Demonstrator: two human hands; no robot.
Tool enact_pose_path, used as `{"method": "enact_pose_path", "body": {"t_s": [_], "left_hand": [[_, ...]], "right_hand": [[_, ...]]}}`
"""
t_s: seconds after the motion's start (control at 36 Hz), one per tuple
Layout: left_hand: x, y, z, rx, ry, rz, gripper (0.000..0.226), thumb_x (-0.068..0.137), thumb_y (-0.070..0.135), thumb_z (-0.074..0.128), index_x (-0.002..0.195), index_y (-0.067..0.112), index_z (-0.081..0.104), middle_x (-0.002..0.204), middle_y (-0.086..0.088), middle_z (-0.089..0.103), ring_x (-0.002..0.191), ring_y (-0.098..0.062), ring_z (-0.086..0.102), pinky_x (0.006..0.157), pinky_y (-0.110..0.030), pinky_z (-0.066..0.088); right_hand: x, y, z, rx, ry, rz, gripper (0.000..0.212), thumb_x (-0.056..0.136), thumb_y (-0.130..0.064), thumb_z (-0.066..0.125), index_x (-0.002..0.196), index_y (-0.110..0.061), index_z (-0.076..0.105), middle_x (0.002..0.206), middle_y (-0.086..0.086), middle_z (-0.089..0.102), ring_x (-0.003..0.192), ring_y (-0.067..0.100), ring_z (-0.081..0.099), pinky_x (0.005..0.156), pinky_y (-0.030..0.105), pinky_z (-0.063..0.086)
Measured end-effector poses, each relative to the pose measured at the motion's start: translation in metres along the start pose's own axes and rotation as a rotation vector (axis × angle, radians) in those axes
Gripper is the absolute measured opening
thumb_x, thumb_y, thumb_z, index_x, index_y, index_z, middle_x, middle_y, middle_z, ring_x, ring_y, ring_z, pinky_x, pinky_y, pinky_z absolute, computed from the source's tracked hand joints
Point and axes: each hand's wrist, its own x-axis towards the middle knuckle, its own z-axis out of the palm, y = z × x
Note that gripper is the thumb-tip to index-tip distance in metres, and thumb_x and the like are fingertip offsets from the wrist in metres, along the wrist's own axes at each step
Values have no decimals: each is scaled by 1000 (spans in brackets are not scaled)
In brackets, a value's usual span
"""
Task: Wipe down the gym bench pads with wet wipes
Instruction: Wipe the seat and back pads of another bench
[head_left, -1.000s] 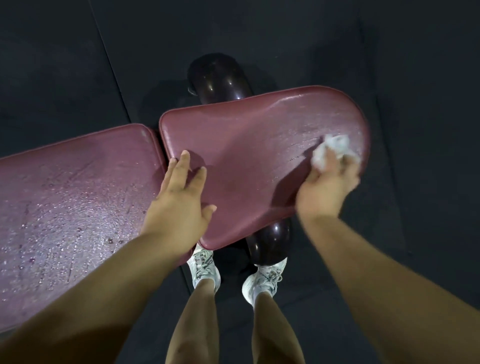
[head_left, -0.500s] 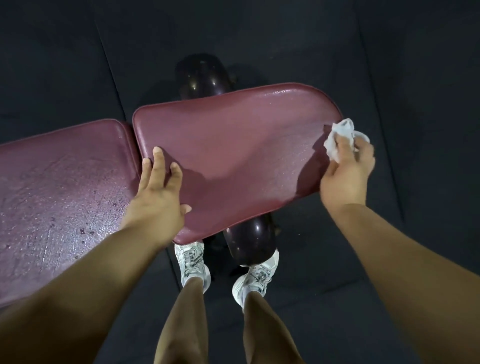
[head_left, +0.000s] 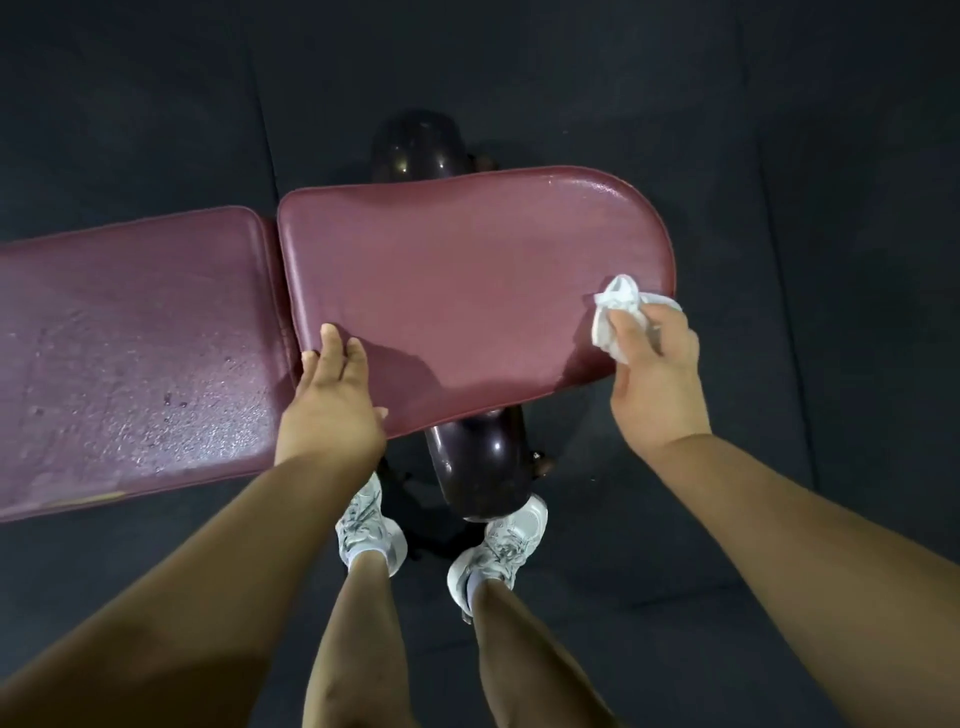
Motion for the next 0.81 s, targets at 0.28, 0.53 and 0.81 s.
{"method": "enact_pose_path", "body": {"t_s": [0.28,0.53,0.81], "left_hand": [[-23,-32,9,-103,-33,143,60,91,21,57,146,21,32,155,12,13,136,-16,31,107,-33,34],[-31,-122,-9,-170,-47,174,34,87,25,61,120,19,59,119,-1,49,112,-25,49,93,-43,45],[-24,-247,-28,-97,35,85,55,88,25,60,140,20,41,146,1,23,133,-21,17,106,-43,35]], "right_hand": [[-52,-86,46,-5,-135,-178,25,92,-20,51,112,-35,55,128,1,42,104,9,48,91,27,36],[-51,-141,62,75,-325,-306,30,87,-11,58,116,-16,64,113,6,50,98,27,56,90,32,44],[-44,-235,109,283,89,180,34,92,-8,57,125,-14,51,125,0,30,100,14,48,90,26,49]]}}
